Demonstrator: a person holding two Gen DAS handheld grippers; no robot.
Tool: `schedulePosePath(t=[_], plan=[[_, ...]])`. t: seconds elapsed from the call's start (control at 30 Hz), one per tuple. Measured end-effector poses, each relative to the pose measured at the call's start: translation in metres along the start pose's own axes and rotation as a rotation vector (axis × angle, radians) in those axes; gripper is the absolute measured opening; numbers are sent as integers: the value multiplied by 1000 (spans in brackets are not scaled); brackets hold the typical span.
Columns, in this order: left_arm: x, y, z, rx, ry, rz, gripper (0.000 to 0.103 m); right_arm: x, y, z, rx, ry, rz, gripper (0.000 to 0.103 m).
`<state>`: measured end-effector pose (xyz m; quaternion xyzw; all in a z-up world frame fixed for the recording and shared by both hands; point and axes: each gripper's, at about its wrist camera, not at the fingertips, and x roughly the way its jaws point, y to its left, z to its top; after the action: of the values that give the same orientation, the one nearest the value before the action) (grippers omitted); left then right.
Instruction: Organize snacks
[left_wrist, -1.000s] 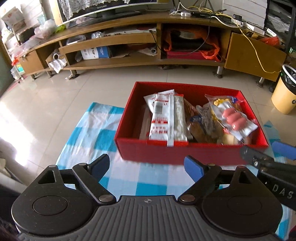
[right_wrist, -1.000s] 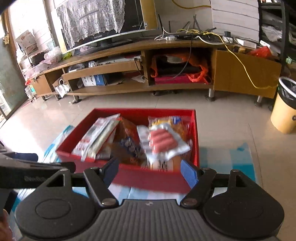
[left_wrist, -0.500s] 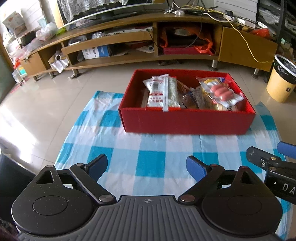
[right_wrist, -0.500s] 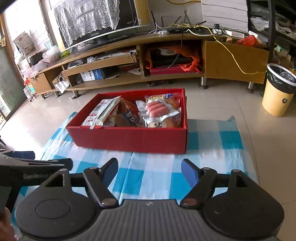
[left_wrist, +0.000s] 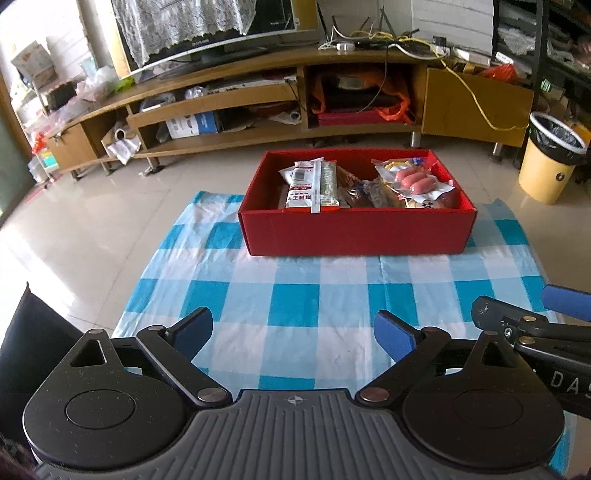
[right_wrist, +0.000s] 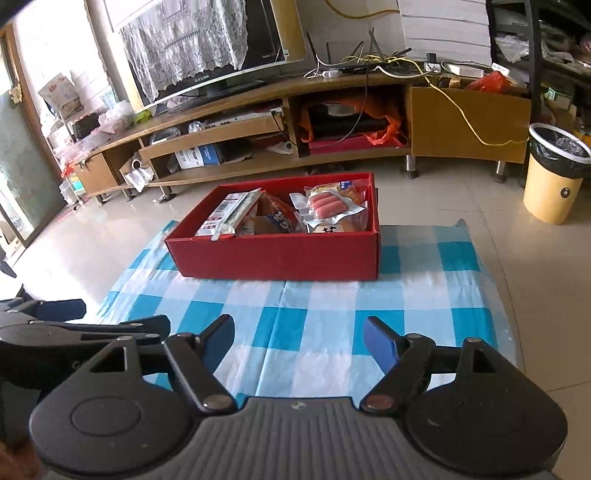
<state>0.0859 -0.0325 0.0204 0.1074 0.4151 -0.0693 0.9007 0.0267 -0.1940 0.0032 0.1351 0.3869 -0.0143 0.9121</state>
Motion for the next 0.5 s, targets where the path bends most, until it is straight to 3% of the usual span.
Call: schedulePosePath(t=[0.5], plan=[[-15,3,-17,-4,-17,-27,97,-24,3,-16,-1,-14,20,74]])
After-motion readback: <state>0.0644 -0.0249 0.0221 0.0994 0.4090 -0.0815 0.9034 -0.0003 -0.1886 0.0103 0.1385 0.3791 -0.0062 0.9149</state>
